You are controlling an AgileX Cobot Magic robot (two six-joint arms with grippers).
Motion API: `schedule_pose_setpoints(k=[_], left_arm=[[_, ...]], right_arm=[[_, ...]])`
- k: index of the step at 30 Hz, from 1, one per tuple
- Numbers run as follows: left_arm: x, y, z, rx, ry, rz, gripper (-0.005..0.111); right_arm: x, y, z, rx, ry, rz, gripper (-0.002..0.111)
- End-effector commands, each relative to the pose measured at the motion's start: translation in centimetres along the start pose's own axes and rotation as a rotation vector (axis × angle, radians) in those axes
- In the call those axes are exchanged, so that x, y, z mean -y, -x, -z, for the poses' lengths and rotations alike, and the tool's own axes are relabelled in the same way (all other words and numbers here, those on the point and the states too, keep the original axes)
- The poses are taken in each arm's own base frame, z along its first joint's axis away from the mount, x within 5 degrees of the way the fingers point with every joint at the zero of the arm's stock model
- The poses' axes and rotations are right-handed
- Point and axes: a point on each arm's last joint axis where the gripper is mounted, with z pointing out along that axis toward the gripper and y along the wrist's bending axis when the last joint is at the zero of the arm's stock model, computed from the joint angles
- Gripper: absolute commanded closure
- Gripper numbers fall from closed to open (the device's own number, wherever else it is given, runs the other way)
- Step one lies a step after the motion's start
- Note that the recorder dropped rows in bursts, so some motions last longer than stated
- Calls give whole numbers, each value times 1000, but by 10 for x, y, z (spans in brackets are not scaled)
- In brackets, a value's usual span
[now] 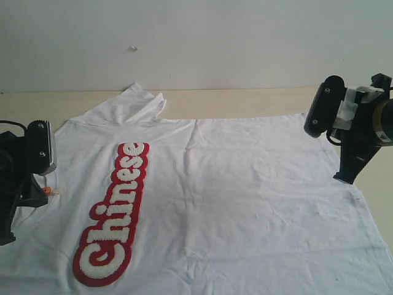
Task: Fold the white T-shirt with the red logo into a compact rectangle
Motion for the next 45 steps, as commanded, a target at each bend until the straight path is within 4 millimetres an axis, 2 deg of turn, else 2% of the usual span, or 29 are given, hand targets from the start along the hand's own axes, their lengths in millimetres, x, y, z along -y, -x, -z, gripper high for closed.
schedule_pose_setpoints(k=[1, 10, 15, 22, 29, 41, 45], left_arm=[[-3, 2, -2, 13, 23, 19, 107], [-3, 3, -2, 23, 22, 40, 107], [-3, 3, -2, 23, 22, 40, 107], [-3, 3, -2, 23, 22, 40, 107], [-3, 3, -2, 23, 22, 40, 107], [-3, 3, -2, 23, 22, 40, 107], [-3, 3, -2, 23, 22, 40, 107]], right_arm=[[2, 2, 0, 2, -3, -24, 108], [1, 6, 0, 47, 3, -25, 108], [-9, 15, 2, 0, 15, -9, 108], [-10, 28, 22, -4, -18, 70, 108], [-19, 22, 29, -57, 113, 321, 108], [-26, 25, 30, -31, 185, 116, 108], [-32, 25, 32, -58, 306, 153, 108]])
